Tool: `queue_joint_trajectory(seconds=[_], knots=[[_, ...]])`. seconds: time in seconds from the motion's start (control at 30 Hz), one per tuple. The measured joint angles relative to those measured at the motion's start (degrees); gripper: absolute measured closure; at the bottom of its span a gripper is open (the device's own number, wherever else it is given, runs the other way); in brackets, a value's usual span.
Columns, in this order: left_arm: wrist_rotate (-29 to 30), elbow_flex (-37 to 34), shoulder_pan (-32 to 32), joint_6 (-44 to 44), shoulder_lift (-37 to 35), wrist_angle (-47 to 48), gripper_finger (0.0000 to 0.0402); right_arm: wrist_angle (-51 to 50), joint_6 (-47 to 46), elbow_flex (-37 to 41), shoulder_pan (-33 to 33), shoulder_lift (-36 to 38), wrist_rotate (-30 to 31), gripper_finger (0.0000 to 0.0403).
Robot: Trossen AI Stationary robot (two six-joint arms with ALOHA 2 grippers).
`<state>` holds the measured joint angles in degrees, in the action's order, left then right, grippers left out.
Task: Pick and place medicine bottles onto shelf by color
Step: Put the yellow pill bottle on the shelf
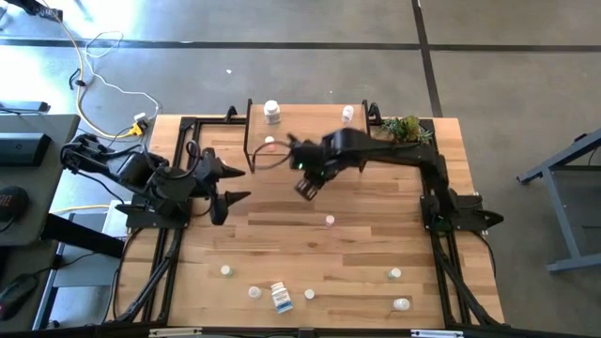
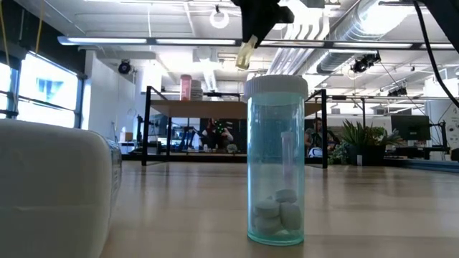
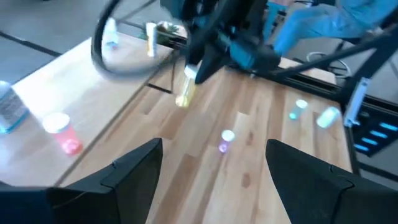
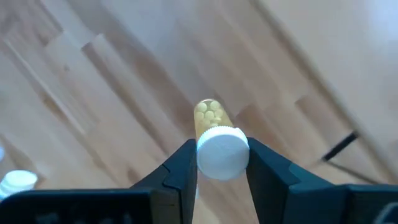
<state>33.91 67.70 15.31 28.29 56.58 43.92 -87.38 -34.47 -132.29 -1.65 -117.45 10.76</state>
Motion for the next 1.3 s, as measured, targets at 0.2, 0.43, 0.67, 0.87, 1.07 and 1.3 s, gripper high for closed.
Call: queue_joint_trajectory(seconds=[0.2,0.43,0.67,0.87,1.07,1.3], knots=[[-1.95,-0.02,-4.26,0.00,0.35,0.02,0.0124,-1.90,9.02,0.00,-6.11,3.13,0.37,0.0299],[-3.14,-0.04,-9.39,0.02,1.39,-0.03,0.0124,-2.68,21.77,0.02,-13.55,4.54,-0.03,0.0299],[-4.40,-0.04,-13.68,0.11,3.77,-0.01,0.0124,-2.66,33.53,0.02,-20.60,4.46,-2.29,0.0299],[-5.38,-0.04,-16.18,0.19,5.42,-0.13,0.0124,-2.66,39.07,0.01,-25.18,3.99,-5.79,0.0299],[-5.38,-0.04,-17.75,0.28,5.82,-0.09,0.0124,-2.64,42.25,0.02,-26.60,1.74,-8.00,0.0299],[-5.36,-0.04,-18.73,1.56,5.84,-0.09,0.0124,-2.64,43.57,0.01,-26.44,-0.65,-8.23,0.0299]])
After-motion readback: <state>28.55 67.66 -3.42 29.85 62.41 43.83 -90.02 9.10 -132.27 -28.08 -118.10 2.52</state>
